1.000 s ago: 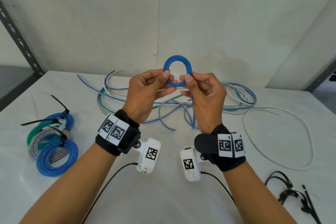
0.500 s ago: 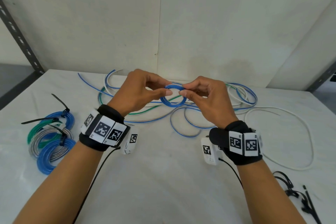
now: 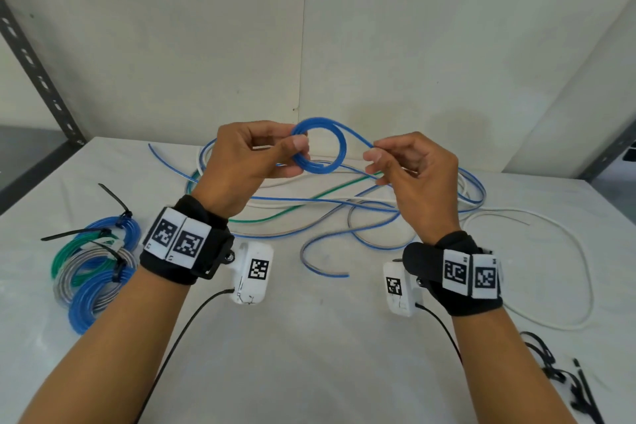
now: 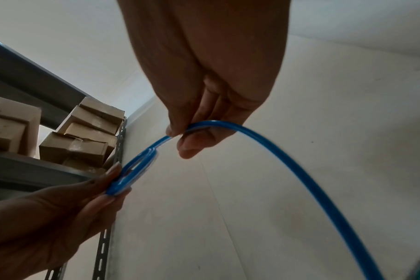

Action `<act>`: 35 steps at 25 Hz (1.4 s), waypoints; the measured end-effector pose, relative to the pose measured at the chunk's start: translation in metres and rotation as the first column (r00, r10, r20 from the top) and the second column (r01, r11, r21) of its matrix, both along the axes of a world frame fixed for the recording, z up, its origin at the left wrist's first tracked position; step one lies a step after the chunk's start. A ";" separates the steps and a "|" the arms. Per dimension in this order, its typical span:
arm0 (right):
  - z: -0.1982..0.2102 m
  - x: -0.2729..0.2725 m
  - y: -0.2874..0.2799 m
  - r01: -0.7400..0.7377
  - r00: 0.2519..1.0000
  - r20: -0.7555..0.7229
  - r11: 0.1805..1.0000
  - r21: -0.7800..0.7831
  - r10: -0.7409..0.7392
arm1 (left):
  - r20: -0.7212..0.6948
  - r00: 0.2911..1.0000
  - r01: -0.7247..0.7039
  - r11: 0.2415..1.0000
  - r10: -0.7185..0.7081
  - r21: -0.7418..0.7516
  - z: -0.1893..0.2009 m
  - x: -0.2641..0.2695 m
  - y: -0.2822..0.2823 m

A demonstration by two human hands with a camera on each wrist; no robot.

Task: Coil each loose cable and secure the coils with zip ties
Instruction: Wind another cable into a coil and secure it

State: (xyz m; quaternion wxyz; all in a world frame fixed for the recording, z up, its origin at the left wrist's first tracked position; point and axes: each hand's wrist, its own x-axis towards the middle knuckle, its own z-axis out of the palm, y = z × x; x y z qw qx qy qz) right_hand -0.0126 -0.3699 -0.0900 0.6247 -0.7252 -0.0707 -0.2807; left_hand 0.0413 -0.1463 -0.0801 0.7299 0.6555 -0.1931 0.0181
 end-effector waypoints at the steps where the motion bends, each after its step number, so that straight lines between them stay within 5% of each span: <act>1: 0.000 0.000 0.003 -0.006 1.000 -0.009 0.999 0.032 0.007 | -0.011 1.000 -0.006 0.999 0.006 -0.054 0.000 -0.001 -0.003; 7: -0.008 -0.005 0.038 -0.111 0.989 -0.059 0.935 0.336 0.138 | -0.066 0.997 -0.038 0.977 0.025 -0.209 -0.006 -0.007 -0.021; 12: -0.009 -0.005 0.042 -0.045 0.998 -0.034 0.935 0.353 0.061 | -0.123 0.990 0.037 0.974 -0.066 -0.224 -0.008 -0.012 -0.026; 15: -0.007 -0.004 0.031 -0.039 0.999 -0.021 0.967 0.252 0.046 | -0.122 0.989 0.068 0.993 -0.079 -0.098 -0.009 -0.010 -0.023; 20: -0.005 -0.002 0.004 -0.126 0.989 -0.114 0.956 -0.265 0.099 | -0.016 0.992 0.125 0.951 -0.126 0.282 -0.010 -0.001 -0.007; 25: -0.003 -0.003 -0.003 -0.186 0.976 -0.180 0.899 -0.396 0.122 | -0.052 0.977 0.209 0.866 -0.208 0.453 -0.012 -0.001 -0.005; 30: 0.002 -0.003 -0.014 -0.119 0.988 -0.135 0.948 -0.296 0.081 | 0.041 0.995 0.074 0.940 -0.092 0.332 -0.005 0.000 0.000; 35: 0.007 -0.003 -0.022 0.054 0.998 0.016 0.996 -0.073 -0.053 | 0.061 0.998 -0.017 0.998 0.013 0.055 0.003 0.001 0.004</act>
